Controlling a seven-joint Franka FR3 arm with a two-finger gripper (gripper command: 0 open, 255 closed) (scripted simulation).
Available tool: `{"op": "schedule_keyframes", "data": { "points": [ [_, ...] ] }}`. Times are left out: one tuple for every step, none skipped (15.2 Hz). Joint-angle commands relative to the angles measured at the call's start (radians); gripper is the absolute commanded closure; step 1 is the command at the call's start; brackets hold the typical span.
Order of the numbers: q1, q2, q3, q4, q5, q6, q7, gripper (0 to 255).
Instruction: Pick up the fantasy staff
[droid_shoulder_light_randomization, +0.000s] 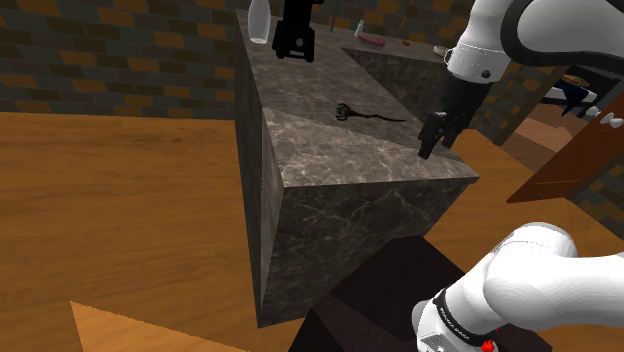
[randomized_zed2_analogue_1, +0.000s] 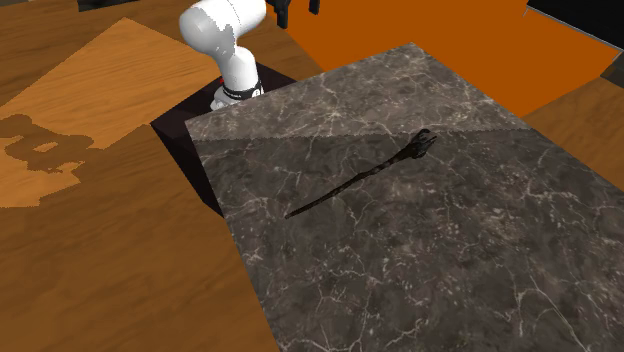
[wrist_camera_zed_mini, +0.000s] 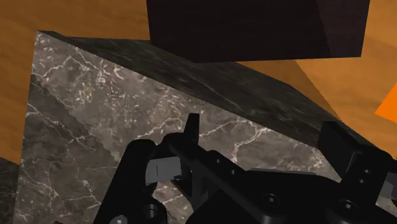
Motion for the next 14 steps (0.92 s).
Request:
{"op": "schedule_keyframes", "data": {
  "points": [
    [0.0,0.0,0.0,0.0,0.0,0.0,0.0,0],
    [0.005,0.01,-0.031,0.0,-0.023,0.016,-0.059,0],
    [0.012,0.022,-0.062,0.003,-0.045,0.032,-0.117,0],
    [0.018,0.037,-0.093,0.008,-0.065,0.049,-0.175,0],
    [0.025,0.054,-0.123,0.014,-0.085,0.067,-0.233,0],
    [0.033,0.073,-0.153,0.023,-0.103,0.085,-0.291,0],
    [0.041,0.095,-0.183,0.033,-0.118,0.104,-0.348,0],
    [0.05,0.118,-0.212,0.046,-0.132,0.123,-0.405,0],
    [0.06,0.143,-0.242,0.06,-0.144,0.141,-0.462,0],
    [0.07,0.171,-0.27,0.077,-0.154,0.16,-0.52,0],
    [0.081,0.2,-0.298,0.095,-0.161,0.179,-0.577,0],
    [0.093,0.23,-0.326,0.115,-0.166,0.197,-0.634,0],
    [0.106,0.262,-0.354,0.136,-0.169,0.215,-0.691,0],
    [0.12,0.296,-0.381,0.16,-0.169,0.232,-0.749,0]
  ]
}}
